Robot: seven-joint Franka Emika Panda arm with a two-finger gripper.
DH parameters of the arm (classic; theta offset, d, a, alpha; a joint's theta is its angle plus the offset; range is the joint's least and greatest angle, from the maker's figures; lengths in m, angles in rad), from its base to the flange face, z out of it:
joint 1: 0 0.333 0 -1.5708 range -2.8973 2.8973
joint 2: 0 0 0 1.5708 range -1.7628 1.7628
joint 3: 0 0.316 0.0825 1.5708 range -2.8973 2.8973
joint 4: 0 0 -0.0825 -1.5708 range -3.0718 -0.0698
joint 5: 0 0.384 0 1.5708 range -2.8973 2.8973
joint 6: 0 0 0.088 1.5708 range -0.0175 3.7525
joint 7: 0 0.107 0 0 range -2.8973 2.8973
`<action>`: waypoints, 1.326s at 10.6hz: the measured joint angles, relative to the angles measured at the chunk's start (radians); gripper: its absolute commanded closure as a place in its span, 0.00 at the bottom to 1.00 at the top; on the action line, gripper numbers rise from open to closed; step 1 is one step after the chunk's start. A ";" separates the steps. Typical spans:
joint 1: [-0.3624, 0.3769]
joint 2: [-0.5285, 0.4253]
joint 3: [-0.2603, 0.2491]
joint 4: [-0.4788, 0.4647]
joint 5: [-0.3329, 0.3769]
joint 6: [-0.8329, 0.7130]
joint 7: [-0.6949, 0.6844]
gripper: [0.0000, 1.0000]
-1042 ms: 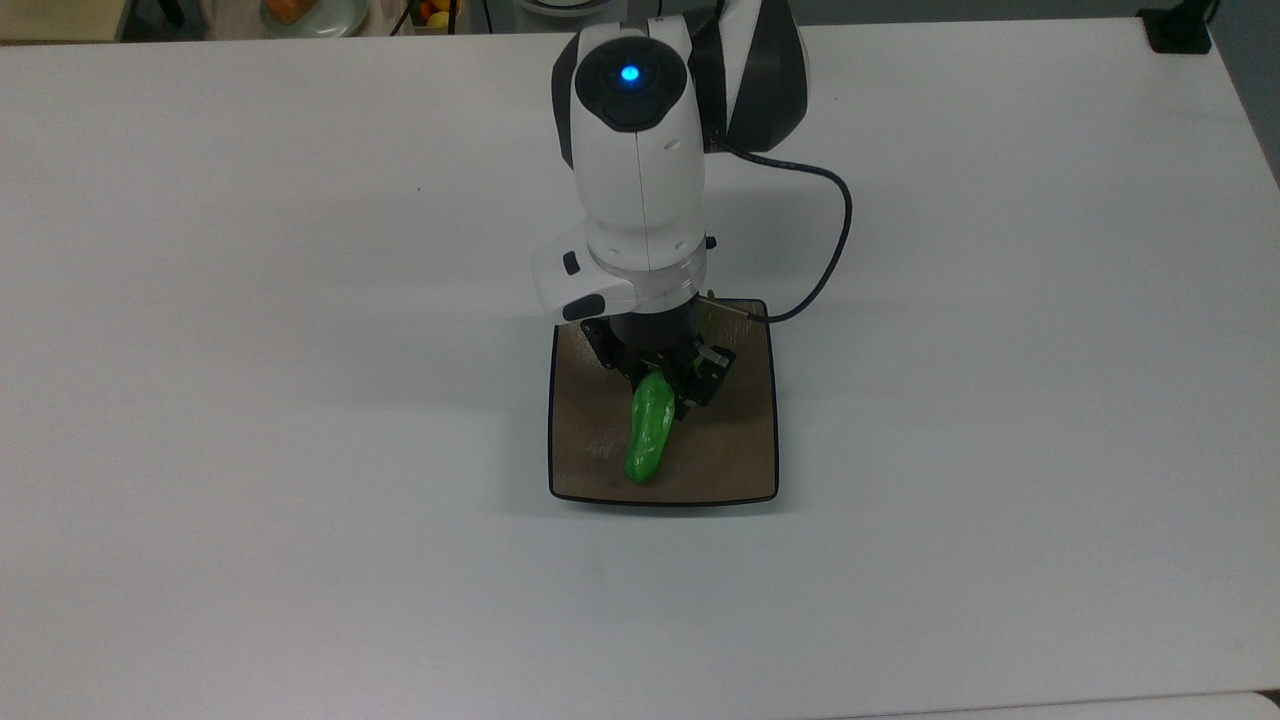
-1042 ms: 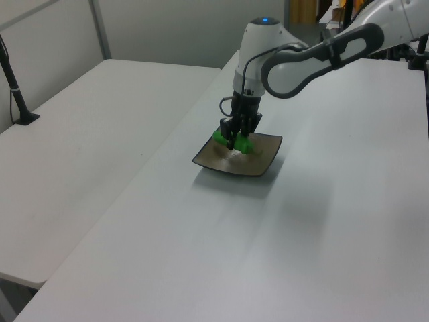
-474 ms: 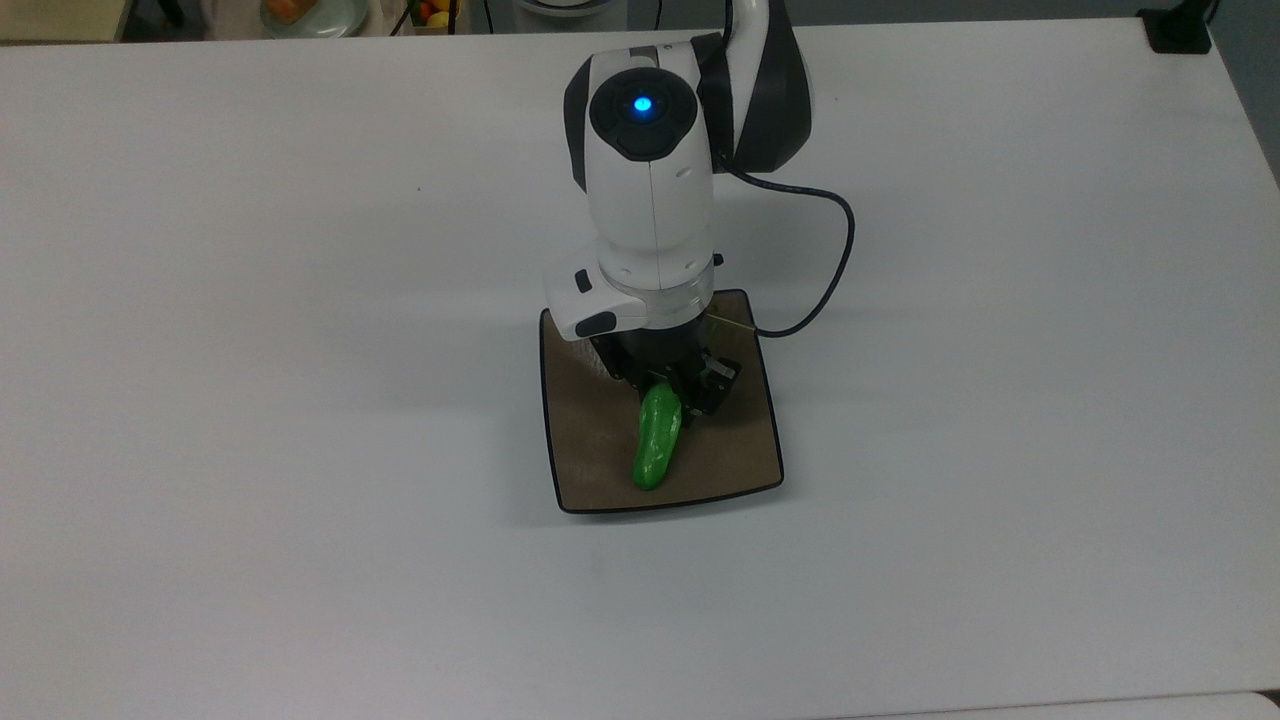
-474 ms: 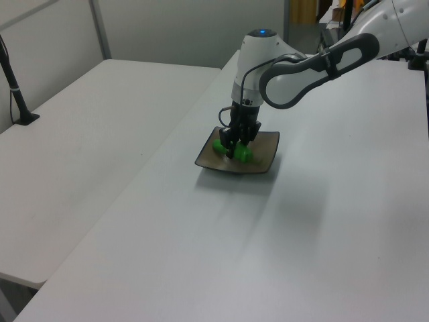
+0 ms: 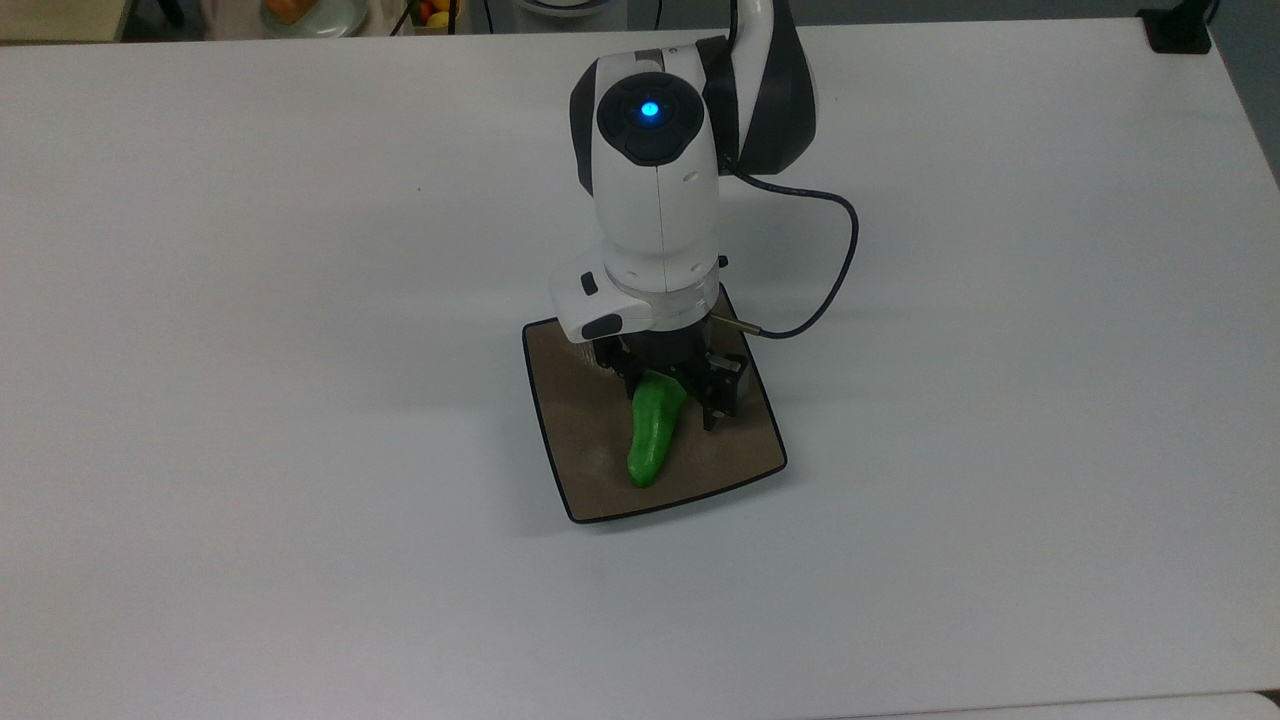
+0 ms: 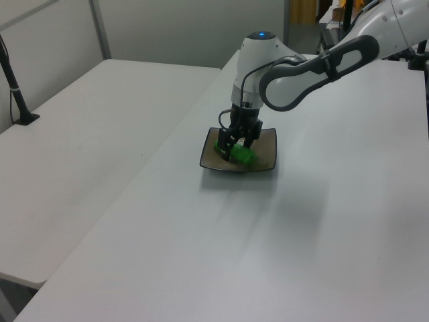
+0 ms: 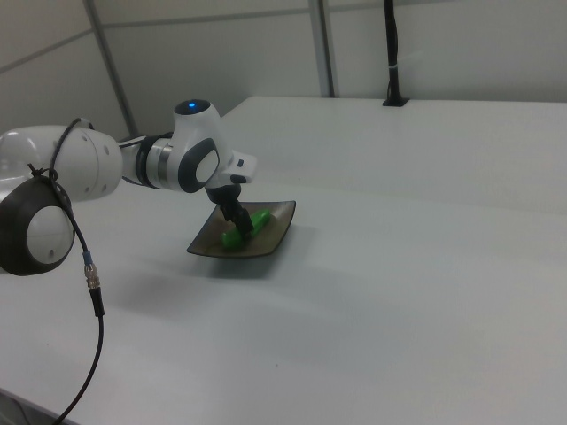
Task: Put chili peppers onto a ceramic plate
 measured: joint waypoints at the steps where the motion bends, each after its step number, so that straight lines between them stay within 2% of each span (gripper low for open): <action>1: 0.000 0.000 0.000 0.000 0.000 0.000 0.000 0.00; 4: 0.000 -0.006 0.000 0.008 -0.004 0.000 0.000 0.00; 7: 0.000 -0.090 -0.001 0.017 -0.031 -0.036 0.000 0.00; 10: -0.017 -0.253 -0.007 0.023 -0.044 -0.230 0.000 0.00; 14: -0.044 -0.481 -0.008 0.027 -0.083 -0.571 -0.034 0.00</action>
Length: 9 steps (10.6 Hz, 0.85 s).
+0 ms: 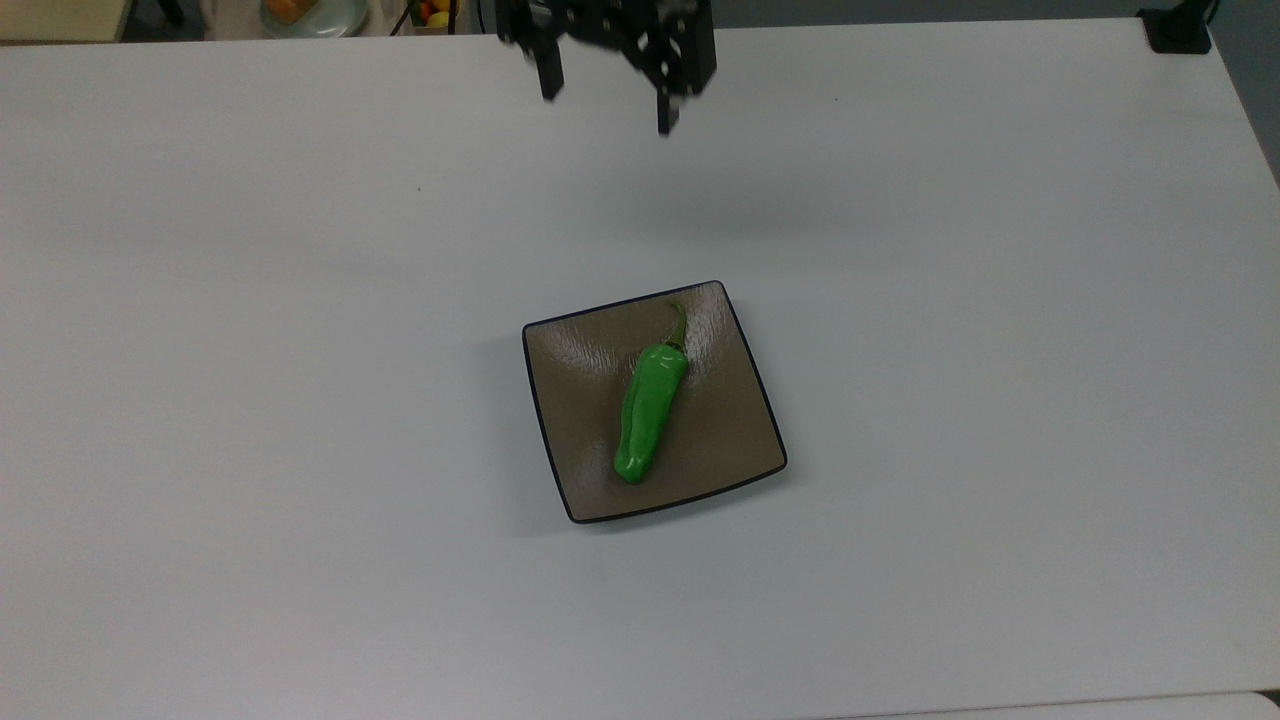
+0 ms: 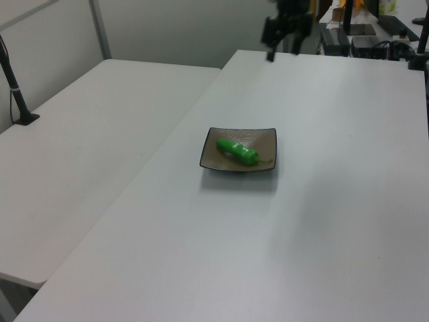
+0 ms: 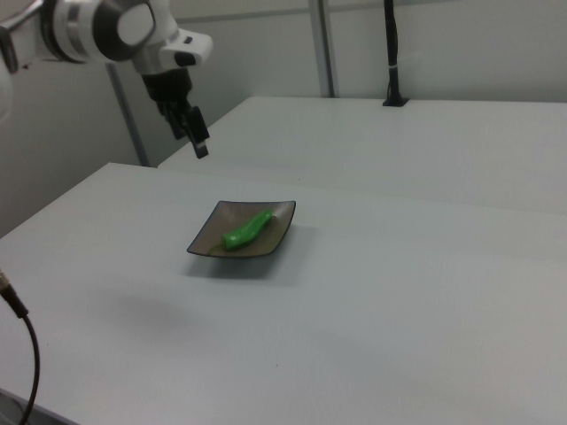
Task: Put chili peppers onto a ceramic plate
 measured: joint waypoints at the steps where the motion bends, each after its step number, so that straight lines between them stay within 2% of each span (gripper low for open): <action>1: -0.004 -0.034 0.000 -0.003 -0.001 -0.069 -0.057 0.00; 3: -0.016 -0.088 0.000 -0.027 -0.001 -0.173 -0.234 0.00; 6: -0.072 -0.132 0.014 -0.090 0.000 -0.185 -0.517 0.00; 9: -0.102 -0.131 0.049 -0.125 0.000 -0.113 -0.596 0.00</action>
